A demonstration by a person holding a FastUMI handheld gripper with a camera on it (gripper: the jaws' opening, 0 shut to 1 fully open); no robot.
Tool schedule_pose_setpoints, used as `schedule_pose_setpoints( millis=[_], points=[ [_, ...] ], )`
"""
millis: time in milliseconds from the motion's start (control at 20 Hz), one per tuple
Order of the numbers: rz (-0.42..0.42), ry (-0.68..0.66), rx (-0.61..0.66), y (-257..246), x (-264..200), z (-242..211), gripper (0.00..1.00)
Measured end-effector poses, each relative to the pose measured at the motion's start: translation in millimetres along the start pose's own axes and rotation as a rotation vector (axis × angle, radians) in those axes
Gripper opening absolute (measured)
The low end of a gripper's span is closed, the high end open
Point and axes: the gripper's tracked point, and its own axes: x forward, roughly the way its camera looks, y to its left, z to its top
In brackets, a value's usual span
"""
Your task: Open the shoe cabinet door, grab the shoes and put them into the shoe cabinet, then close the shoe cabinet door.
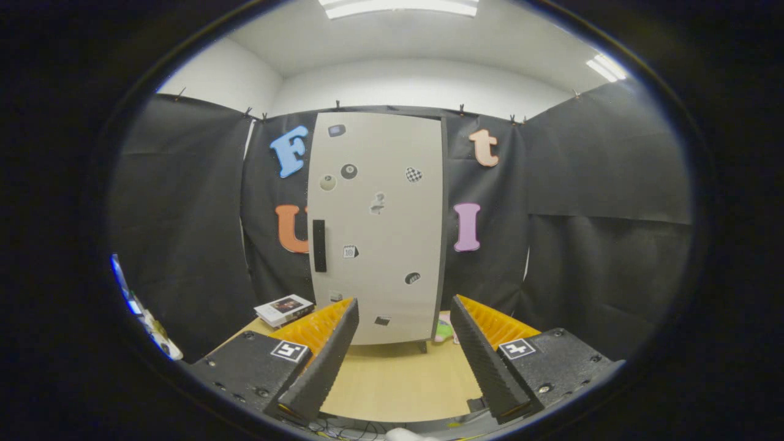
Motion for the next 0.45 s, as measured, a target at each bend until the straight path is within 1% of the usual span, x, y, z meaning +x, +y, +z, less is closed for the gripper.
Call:
schedule_pose_setpoints(
  millis=[450],
  points=[
    [-0.003, -0.009, -0.009, 1.2, 1.5, 1.7, 0.98]
  ],
)
